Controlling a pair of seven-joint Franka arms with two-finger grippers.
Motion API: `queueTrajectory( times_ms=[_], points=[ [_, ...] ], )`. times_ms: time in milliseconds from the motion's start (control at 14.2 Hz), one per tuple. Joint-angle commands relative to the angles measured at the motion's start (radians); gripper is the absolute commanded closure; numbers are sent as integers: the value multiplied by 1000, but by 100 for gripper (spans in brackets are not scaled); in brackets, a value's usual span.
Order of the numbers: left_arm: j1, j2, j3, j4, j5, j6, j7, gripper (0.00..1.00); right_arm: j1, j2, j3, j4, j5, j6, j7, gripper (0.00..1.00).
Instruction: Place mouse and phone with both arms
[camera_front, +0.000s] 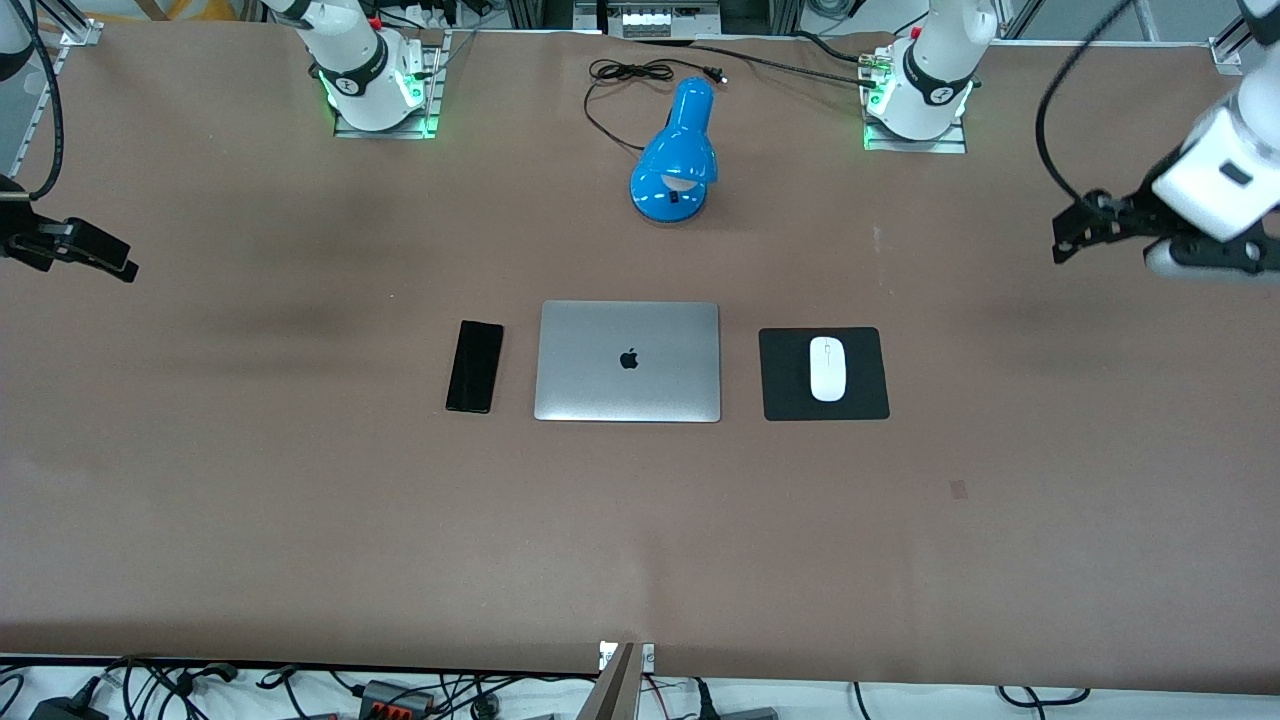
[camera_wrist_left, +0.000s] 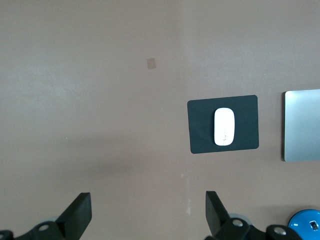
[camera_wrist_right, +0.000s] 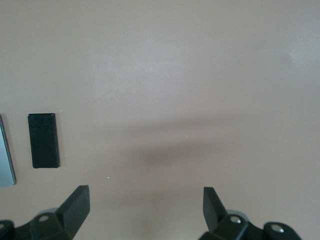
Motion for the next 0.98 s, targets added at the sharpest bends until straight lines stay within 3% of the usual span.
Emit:
queueTrajectory(
  times_ms=[0, 914],
  points=[
    [0, 35, 20, 45, -13, 2, 17, 0, -11, 11, -1, 18, 5, -4, -6, 0],
    [13, 46, 20, 67, -15, -34, 18, 0, -13, 11, -4, 18, 5, -5, -12, 0]
  ],
)
